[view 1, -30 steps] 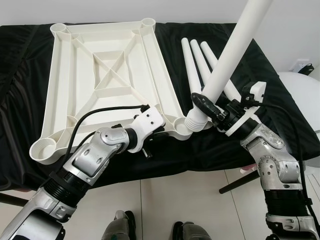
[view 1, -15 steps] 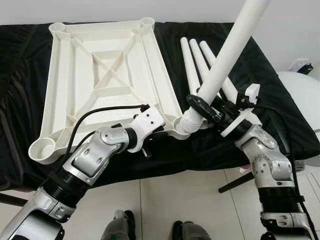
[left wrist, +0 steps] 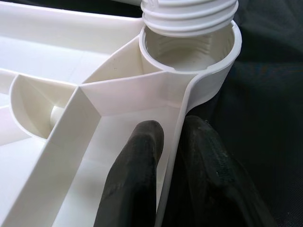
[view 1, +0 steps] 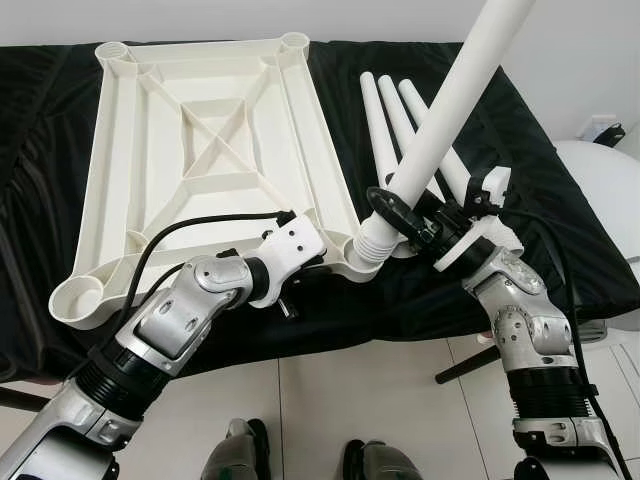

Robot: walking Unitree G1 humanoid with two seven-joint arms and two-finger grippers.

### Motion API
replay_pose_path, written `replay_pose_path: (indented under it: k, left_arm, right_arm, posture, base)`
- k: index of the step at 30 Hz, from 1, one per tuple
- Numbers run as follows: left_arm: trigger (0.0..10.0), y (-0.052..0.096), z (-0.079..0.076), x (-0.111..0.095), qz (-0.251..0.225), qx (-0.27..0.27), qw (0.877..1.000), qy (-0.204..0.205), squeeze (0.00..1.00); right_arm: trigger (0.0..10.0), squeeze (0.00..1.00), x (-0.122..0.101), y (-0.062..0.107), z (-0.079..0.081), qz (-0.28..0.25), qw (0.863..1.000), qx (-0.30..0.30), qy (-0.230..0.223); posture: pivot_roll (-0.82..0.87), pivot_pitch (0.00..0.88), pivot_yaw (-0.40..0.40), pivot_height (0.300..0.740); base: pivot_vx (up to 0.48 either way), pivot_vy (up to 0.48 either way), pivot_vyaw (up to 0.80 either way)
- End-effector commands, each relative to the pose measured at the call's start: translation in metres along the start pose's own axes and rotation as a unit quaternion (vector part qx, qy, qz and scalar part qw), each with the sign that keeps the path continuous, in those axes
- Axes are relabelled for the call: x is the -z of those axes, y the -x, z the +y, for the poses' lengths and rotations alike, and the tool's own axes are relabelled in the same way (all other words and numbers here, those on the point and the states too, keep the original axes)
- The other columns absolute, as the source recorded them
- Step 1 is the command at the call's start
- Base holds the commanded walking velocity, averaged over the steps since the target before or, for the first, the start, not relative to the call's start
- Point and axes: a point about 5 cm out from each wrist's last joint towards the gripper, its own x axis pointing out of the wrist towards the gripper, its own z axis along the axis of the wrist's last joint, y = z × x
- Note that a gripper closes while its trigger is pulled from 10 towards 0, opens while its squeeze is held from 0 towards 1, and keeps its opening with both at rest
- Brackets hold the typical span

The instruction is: Building children table

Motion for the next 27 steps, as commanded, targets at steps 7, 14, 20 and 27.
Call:
replay_pose_path:
  k: [7,14,20,27]
  left_arm:
    - [10.0,0.002,-0.009,0.01,0.026,0.049,0.998,0.002,0.0]
    - [10.0,0.002,-0.008,0.009,0.026,0.047,0.999,0.002,0.0]
    - [10.0,0.003,-0.008,0.009,0.027,0.045,0.999,0.003,0.0]
    - [10.0,0.003,-0.007,0.009,0.027,0.045,0.999,0.003,0.0]
  right_arm:
    - [10.0,0.0,0.009,-0.003,0.006,0.007,1.0,-0.02,-0.009]
    - [10.0,0.0,0.01,-0.006,0.014,0.012,0.999,-0.046,-0.013]
    - [10.0,0.0,0.014,0.0,0.017,0.034,0.997,-0.061,-0.012]
    - [10.0,0.0,0.016,0.004,0.017,0.045,0.997,-0.064,-0.006]
  posture:
    - [-0.01,0.195,-0.021,0.74]
    - [-0.01,0.199,-0.022,0.74]
    - [-0.01,0.204,-0.022,0.74]
    - [-0.01,0.207,-0.02,0.74]
  base:
    - [0.0,0.0,0.0]
    - [0.0,0.0,0.0]
    - [0.0,0.0,0.0]
    - [0.0,0.0,0.0]
